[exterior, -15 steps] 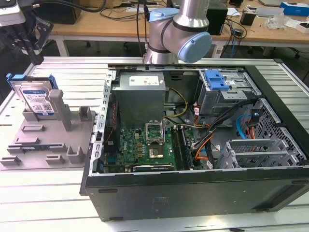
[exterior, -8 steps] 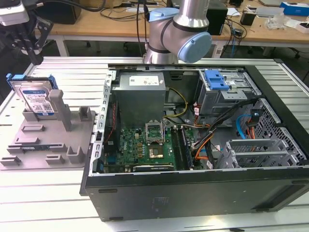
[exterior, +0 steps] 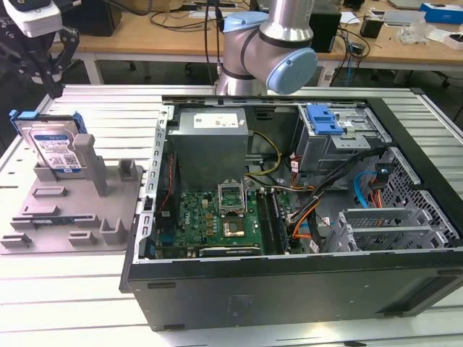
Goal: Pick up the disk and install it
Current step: 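Pick up the disk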
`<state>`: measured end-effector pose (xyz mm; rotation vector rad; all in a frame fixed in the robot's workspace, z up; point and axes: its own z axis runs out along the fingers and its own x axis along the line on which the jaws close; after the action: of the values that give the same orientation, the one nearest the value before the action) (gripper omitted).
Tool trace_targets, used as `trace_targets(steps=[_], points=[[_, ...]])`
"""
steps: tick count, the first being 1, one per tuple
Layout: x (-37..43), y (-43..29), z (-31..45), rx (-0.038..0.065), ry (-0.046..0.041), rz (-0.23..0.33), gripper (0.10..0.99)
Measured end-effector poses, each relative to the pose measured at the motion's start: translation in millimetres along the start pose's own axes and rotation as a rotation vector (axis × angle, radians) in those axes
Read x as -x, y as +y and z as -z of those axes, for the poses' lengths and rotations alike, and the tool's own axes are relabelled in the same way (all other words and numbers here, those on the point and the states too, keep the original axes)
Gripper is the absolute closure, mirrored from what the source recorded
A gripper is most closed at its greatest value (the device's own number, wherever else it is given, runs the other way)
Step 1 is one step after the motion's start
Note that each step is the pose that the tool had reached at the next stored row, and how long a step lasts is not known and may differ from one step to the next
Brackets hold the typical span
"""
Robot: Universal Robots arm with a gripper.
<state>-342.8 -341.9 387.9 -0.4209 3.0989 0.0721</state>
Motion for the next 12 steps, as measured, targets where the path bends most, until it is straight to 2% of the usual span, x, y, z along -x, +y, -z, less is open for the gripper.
trace_targets(steps=[7, 10, 11, 12], points=[[0.0, 0.0, -0.8, 0.003, 0.0066, 0.150, 0.973], [0.0, -0.1, -1.1, 0.004, 0.0093, 0.212, 0.792], [0.0, -0.1, -1.2, 0.005, 0.0102, 0.231, 0.792], [0.0, -0.1, -1.3, 0.005, 0.0109, 0.249, 0.729]])
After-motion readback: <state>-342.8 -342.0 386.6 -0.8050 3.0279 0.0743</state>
